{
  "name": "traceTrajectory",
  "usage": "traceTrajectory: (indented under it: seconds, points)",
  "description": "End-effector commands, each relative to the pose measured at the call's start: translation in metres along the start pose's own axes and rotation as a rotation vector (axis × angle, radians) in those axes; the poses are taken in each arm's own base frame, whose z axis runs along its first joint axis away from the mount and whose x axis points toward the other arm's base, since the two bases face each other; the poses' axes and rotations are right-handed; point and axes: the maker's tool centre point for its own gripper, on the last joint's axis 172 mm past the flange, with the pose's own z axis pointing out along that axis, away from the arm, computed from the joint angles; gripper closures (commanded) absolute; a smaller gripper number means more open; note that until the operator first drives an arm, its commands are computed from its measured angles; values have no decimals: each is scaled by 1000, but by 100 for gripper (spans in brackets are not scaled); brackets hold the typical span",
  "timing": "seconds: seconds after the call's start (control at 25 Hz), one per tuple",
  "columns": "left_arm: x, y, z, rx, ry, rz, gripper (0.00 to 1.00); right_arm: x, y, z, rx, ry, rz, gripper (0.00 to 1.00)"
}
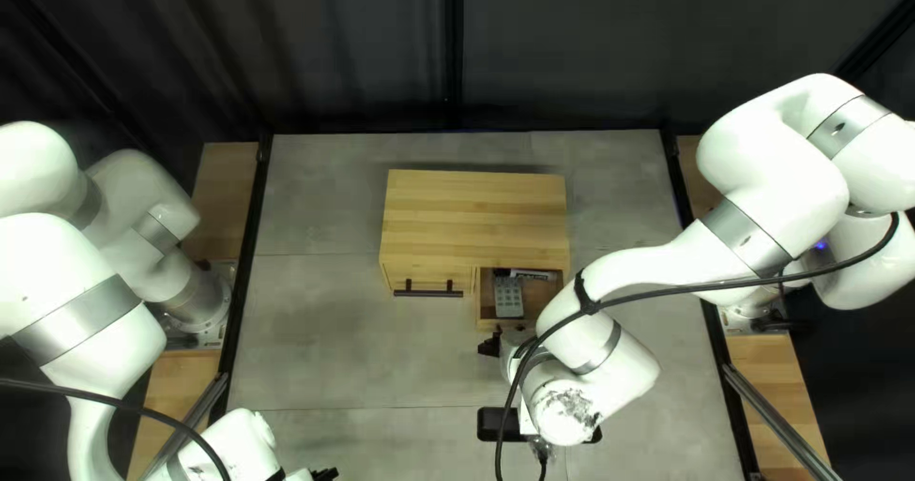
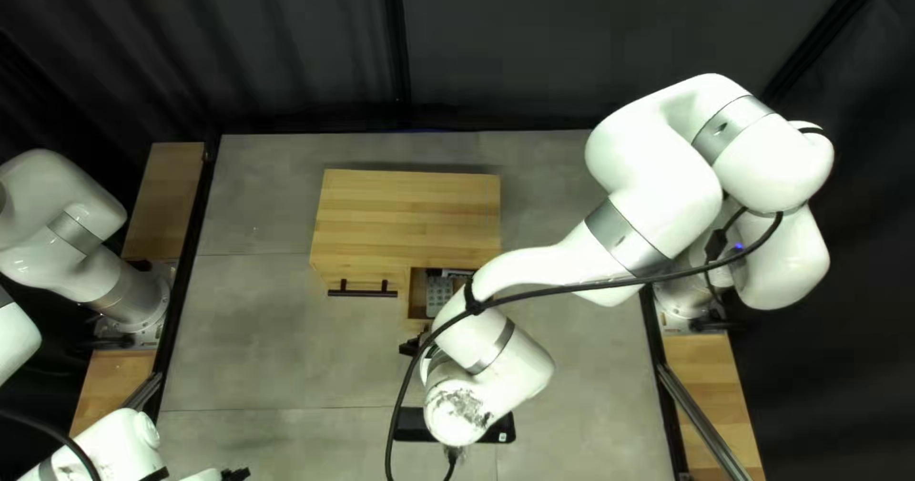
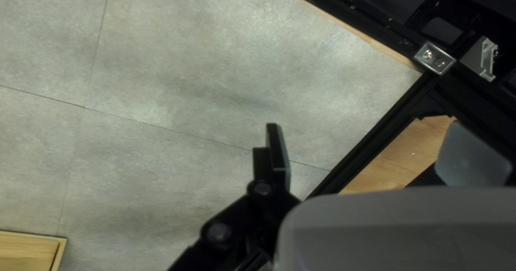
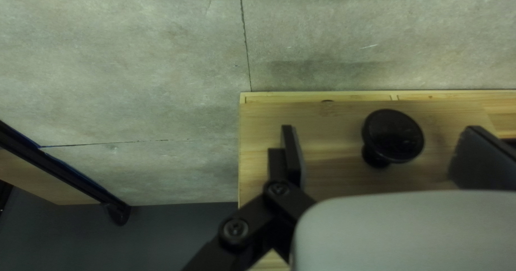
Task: Open drawers and place objects into drawer and close
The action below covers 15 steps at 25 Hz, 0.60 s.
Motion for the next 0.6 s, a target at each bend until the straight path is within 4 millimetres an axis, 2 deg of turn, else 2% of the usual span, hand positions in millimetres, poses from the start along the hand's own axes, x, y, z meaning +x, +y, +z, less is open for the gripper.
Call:
traceTrajectory:
  seconds: [0.04,0.6]
  points:
    - [0,0,0,0,0,0,0,-4,0,1,2,-3,-1,0]
    - [0,0,0,0,0,0,0,-31,2,15,13,-24,1,0]
